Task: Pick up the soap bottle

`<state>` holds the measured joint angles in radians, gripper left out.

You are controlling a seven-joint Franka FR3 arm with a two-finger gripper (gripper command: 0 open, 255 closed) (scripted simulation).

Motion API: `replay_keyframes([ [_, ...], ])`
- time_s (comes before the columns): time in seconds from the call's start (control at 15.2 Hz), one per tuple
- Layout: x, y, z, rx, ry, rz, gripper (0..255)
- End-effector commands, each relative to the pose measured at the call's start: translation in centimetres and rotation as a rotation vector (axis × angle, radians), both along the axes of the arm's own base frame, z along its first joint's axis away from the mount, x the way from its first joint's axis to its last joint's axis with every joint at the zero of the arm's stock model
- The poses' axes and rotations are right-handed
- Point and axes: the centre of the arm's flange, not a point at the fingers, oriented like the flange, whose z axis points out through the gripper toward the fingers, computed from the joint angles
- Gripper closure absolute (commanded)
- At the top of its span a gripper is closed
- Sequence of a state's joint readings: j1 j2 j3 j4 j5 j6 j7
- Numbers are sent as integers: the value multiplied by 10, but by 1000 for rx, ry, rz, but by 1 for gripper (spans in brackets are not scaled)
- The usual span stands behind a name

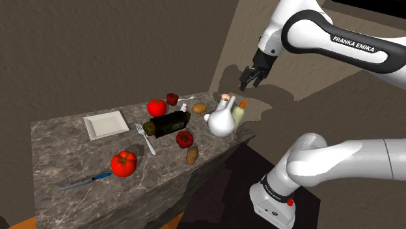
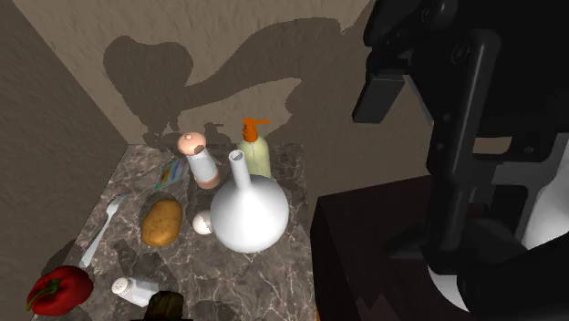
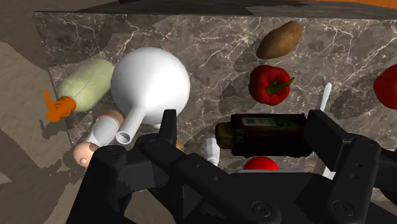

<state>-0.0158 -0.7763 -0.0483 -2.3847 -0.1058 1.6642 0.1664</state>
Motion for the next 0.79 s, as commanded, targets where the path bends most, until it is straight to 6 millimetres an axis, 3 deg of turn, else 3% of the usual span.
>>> replay_keyframes([
  [0.0,0,0,0,0,0,0,0],
  [0.73,27,-124,-78,32,4,-13,0],
])
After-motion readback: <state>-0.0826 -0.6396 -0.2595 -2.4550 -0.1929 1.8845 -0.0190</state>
